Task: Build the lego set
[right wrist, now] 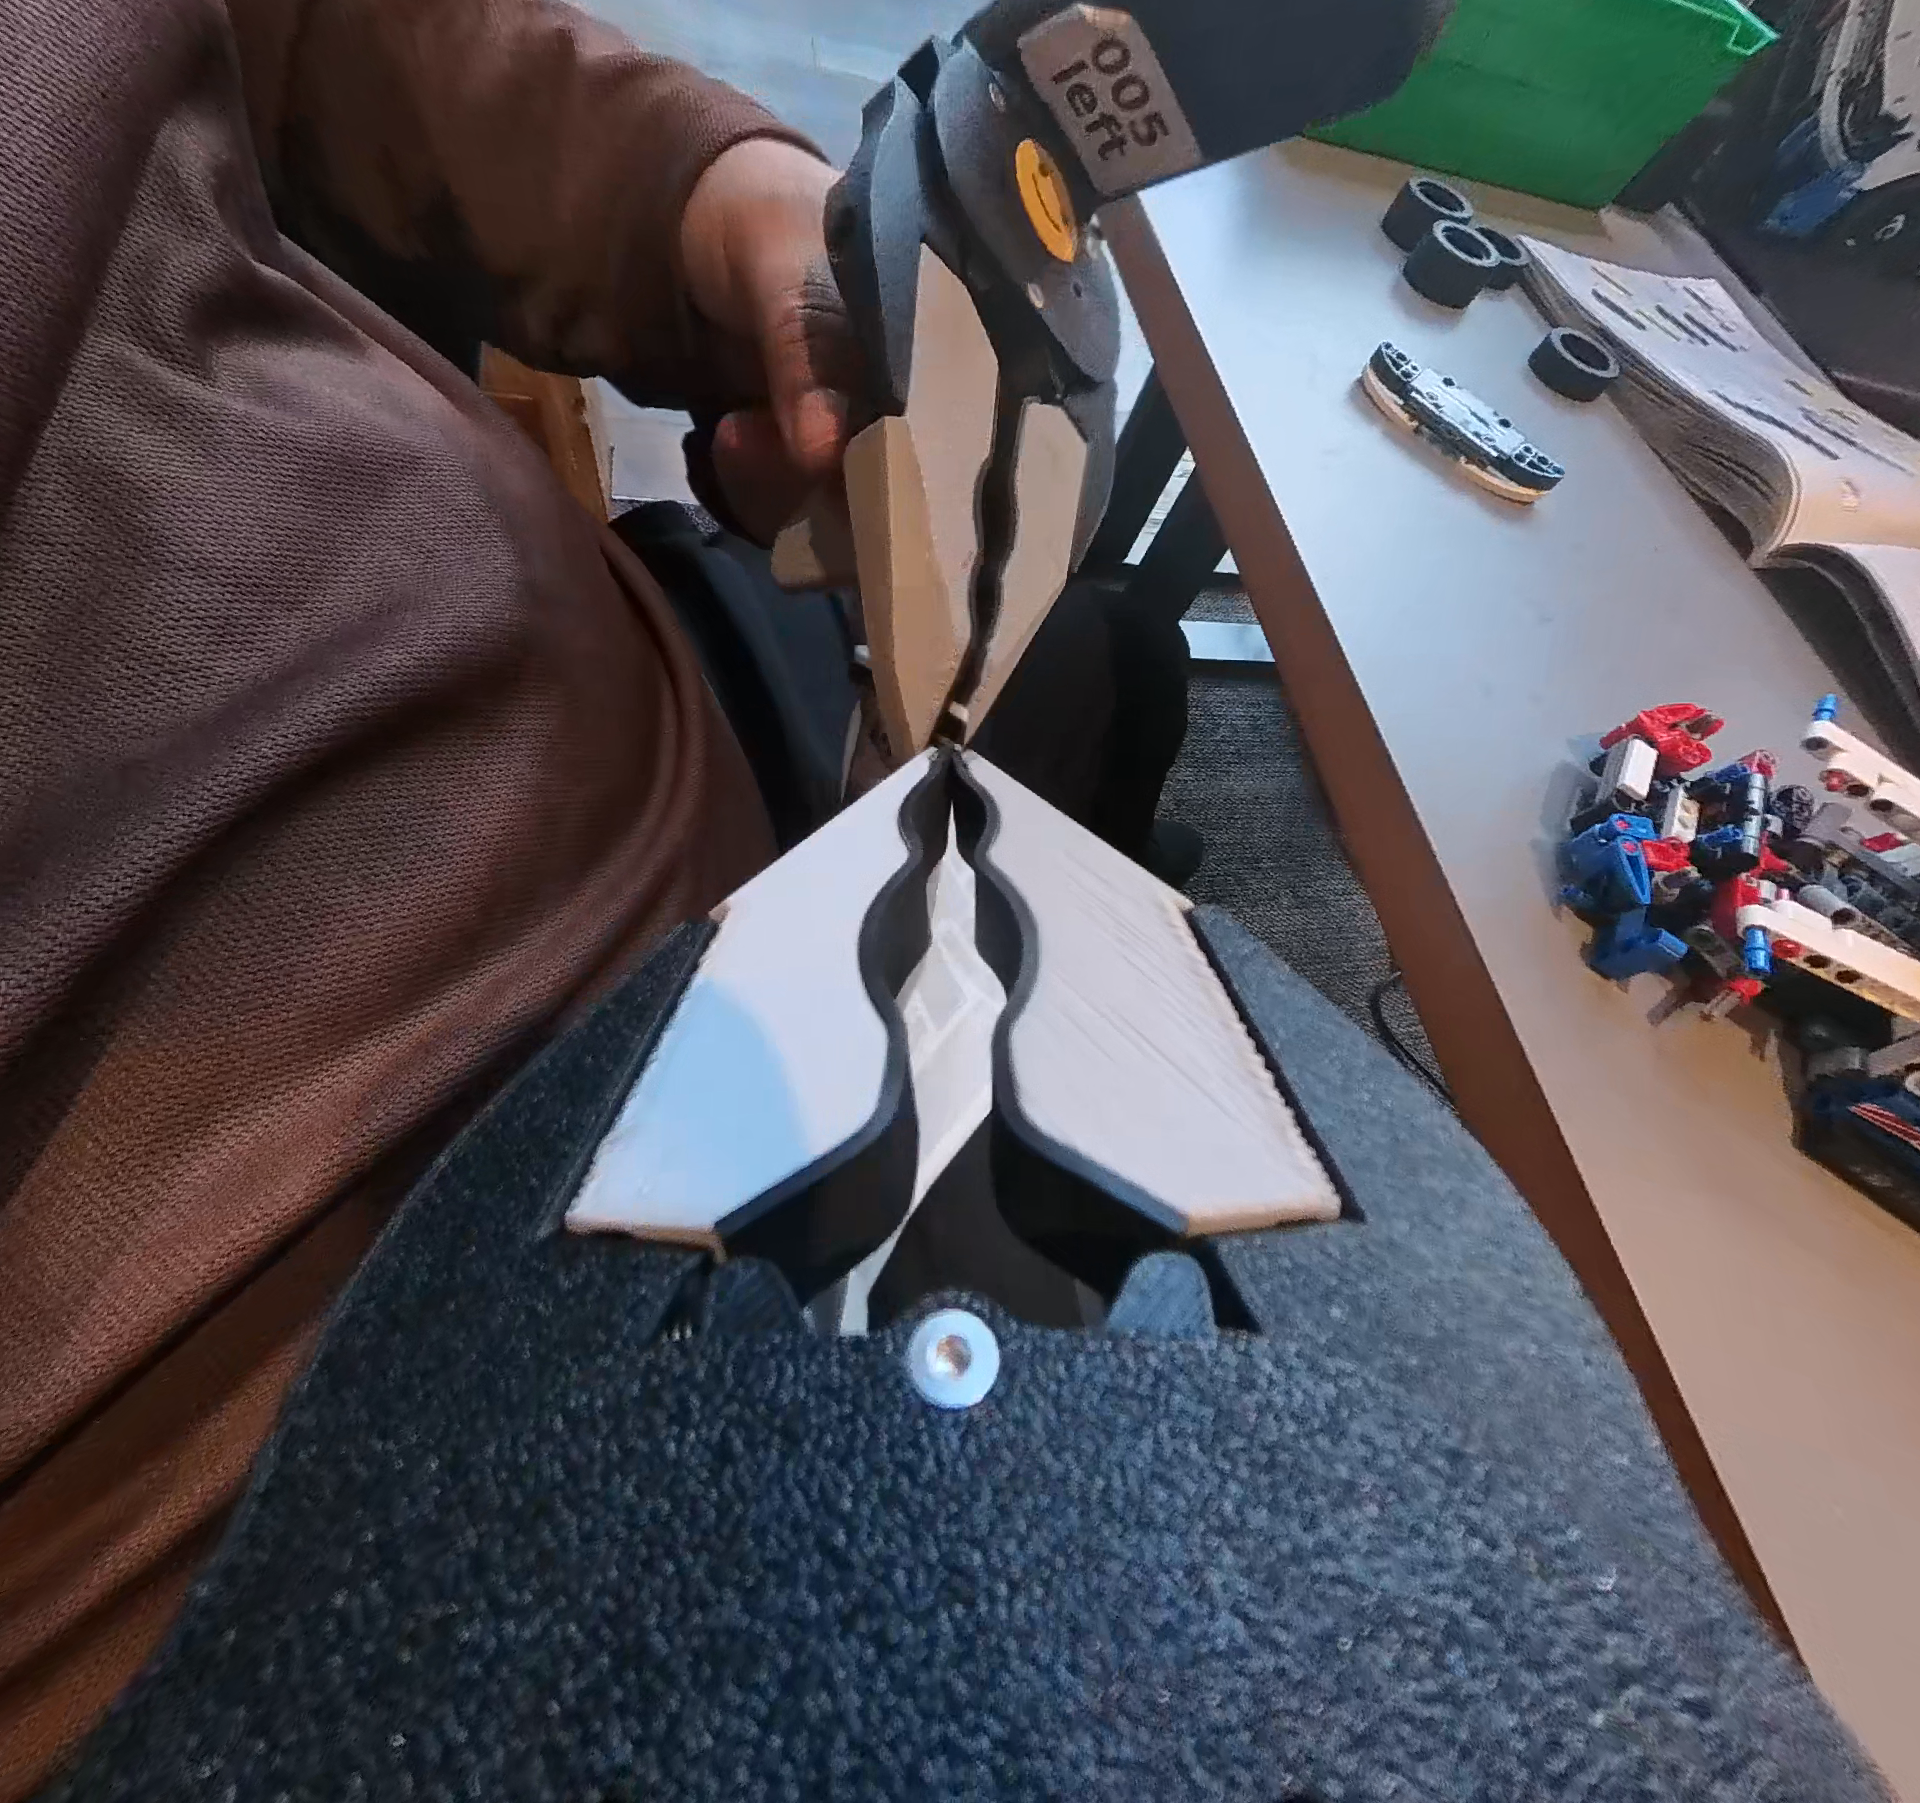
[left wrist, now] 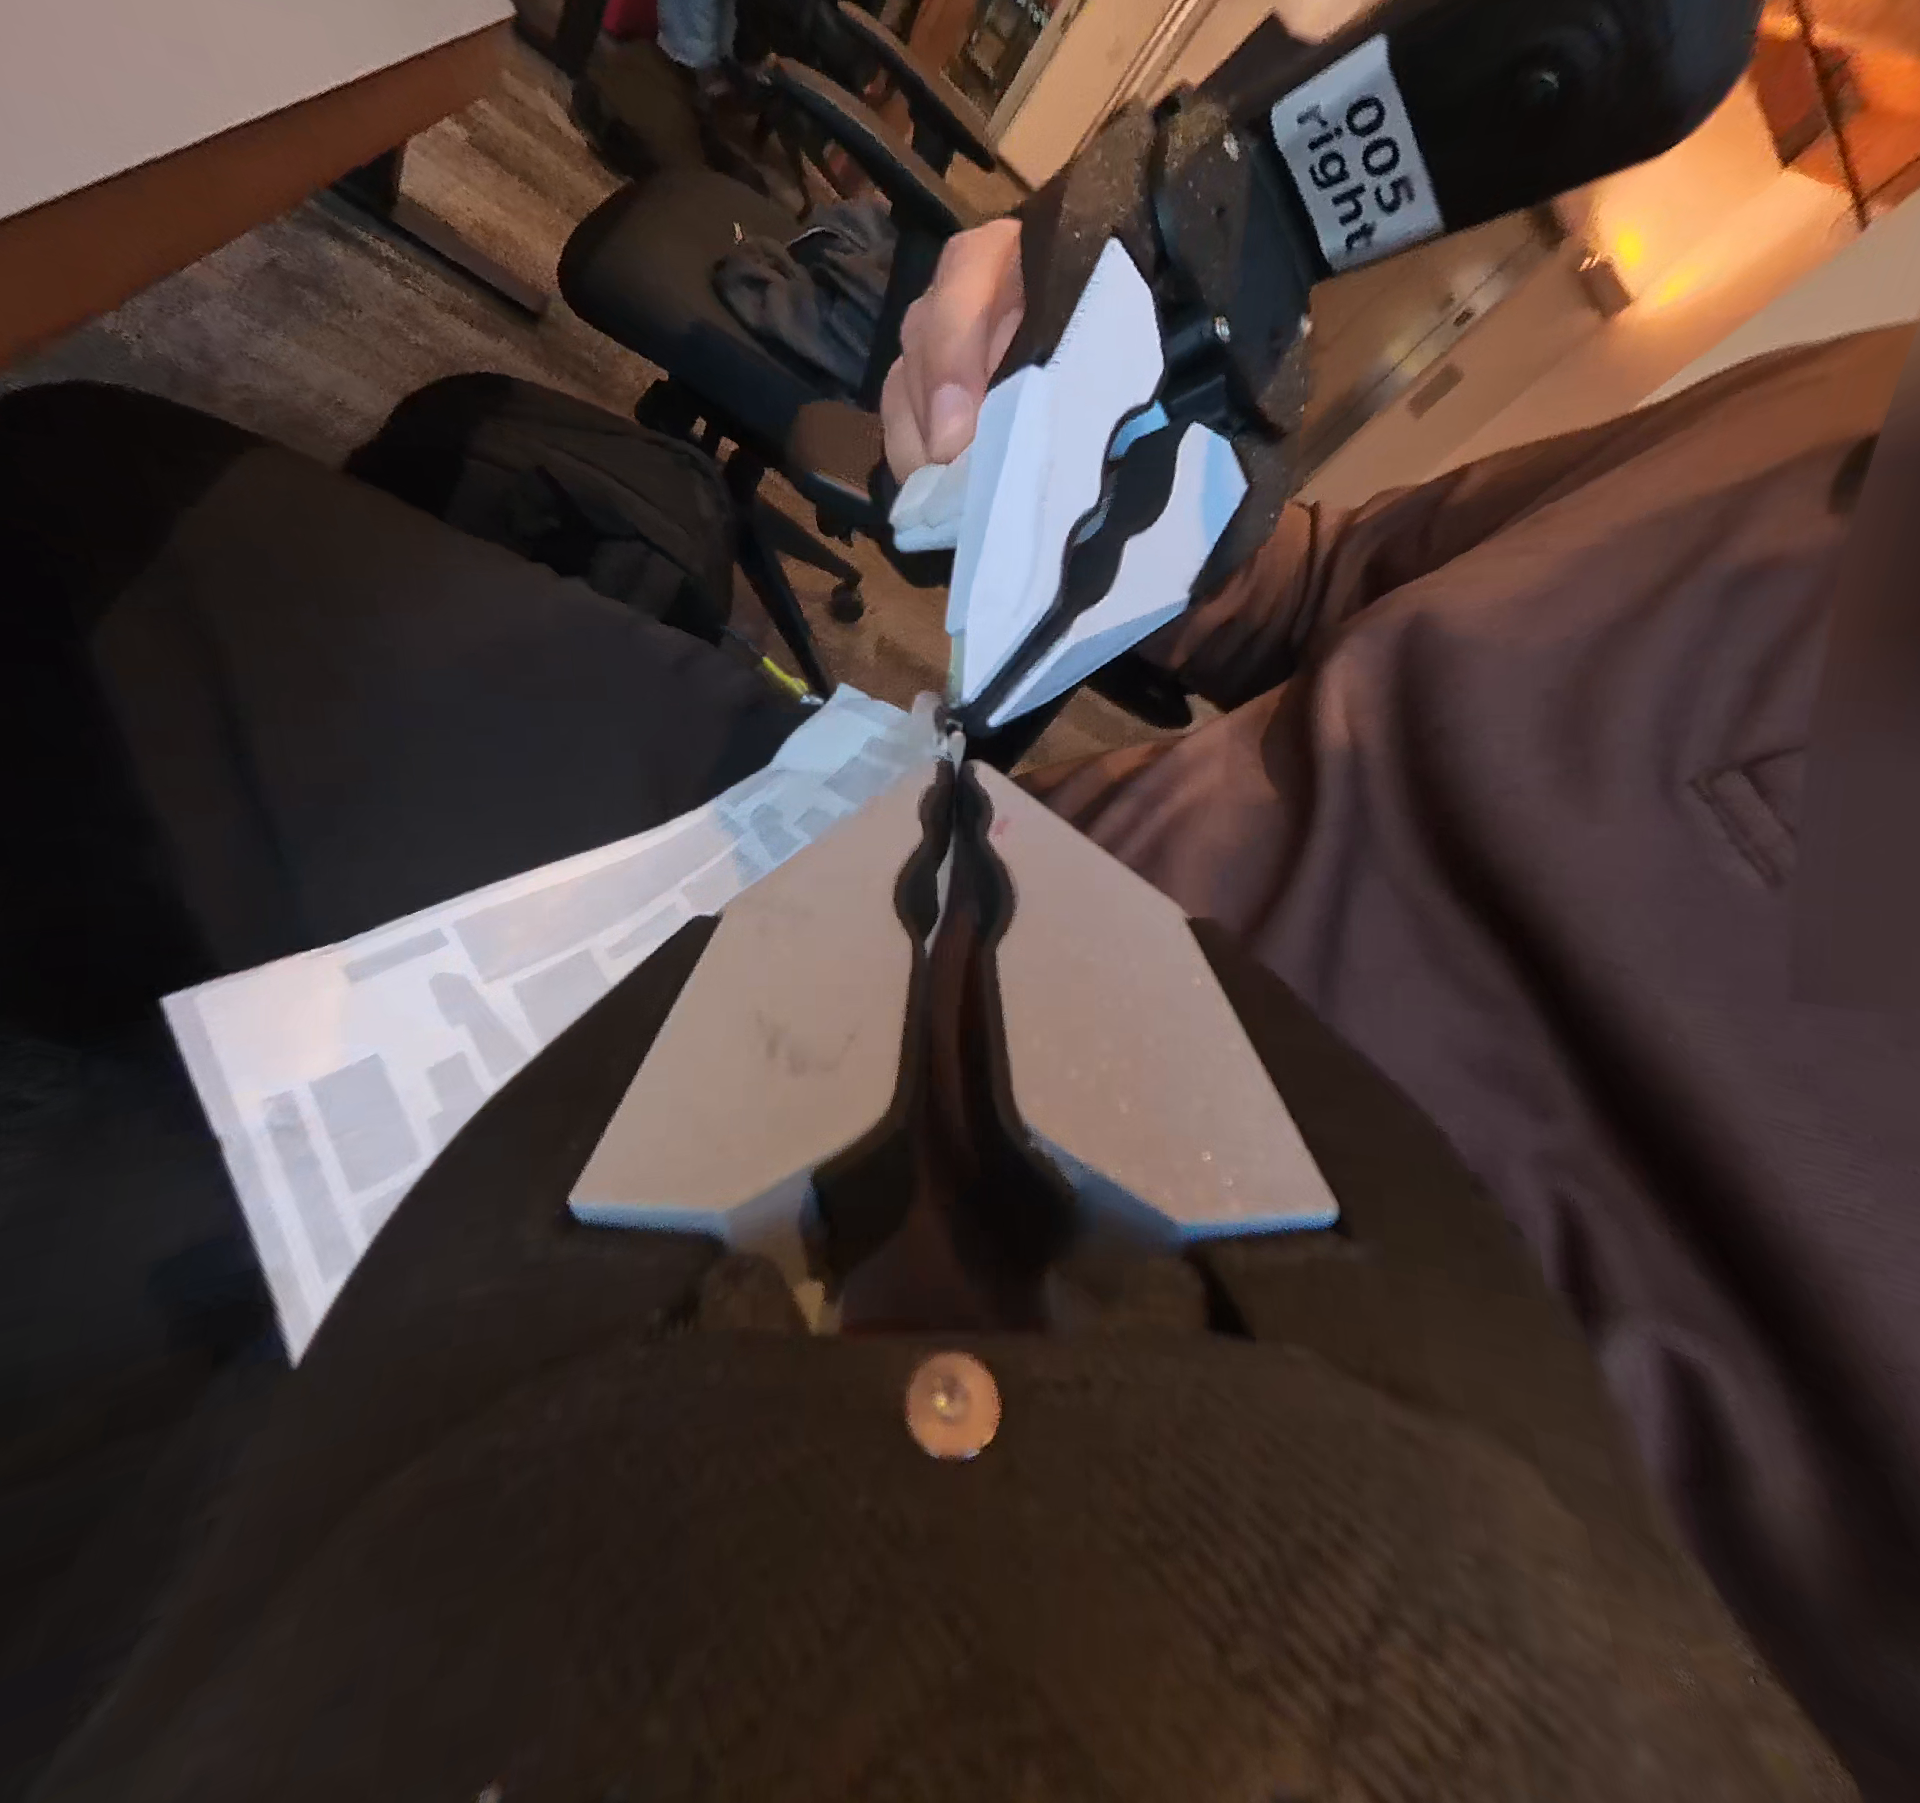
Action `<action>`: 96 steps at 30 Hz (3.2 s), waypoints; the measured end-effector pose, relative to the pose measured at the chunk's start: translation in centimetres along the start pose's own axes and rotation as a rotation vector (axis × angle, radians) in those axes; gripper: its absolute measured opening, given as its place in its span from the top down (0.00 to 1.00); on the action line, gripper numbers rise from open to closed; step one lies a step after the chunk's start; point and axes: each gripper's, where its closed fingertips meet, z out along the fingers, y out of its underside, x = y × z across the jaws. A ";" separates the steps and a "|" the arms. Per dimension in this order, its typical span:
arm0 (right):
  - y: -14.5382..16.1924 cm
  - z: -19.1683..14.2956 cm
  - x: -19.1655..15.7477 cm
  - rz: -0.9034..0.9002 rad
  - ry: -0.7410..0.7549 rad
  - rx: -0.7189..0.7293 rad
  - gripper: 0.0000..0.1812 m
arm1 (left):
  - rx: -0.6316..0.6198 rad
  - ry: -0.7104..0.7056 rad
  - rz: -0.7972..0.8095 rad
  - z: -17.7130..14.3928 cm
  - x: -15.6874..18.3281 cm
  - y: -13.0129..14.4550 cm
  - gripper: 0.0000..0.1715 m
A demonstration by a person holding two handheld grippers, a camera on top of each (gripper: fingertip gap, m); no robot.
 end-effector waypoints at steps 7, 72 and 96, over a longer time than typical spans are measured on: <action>0.0 -0.1 0.1 -0.058 0.042 -0.015 1.00 | 0.121 0.118 -0.175 -0.5 0.2 -0.8 1.00; 0.9 -0.3 2.2 0.167 0.060 -0.015 0.90 | 0.196 -0.161 0.090 -0.5 -1.2 -3.3 1.00; -1.7 -1.7 2.1 0.080 0.114 0.085 0.99 | 0.249 -0.176 0.354 -0.2 1.4 -4.7 1.00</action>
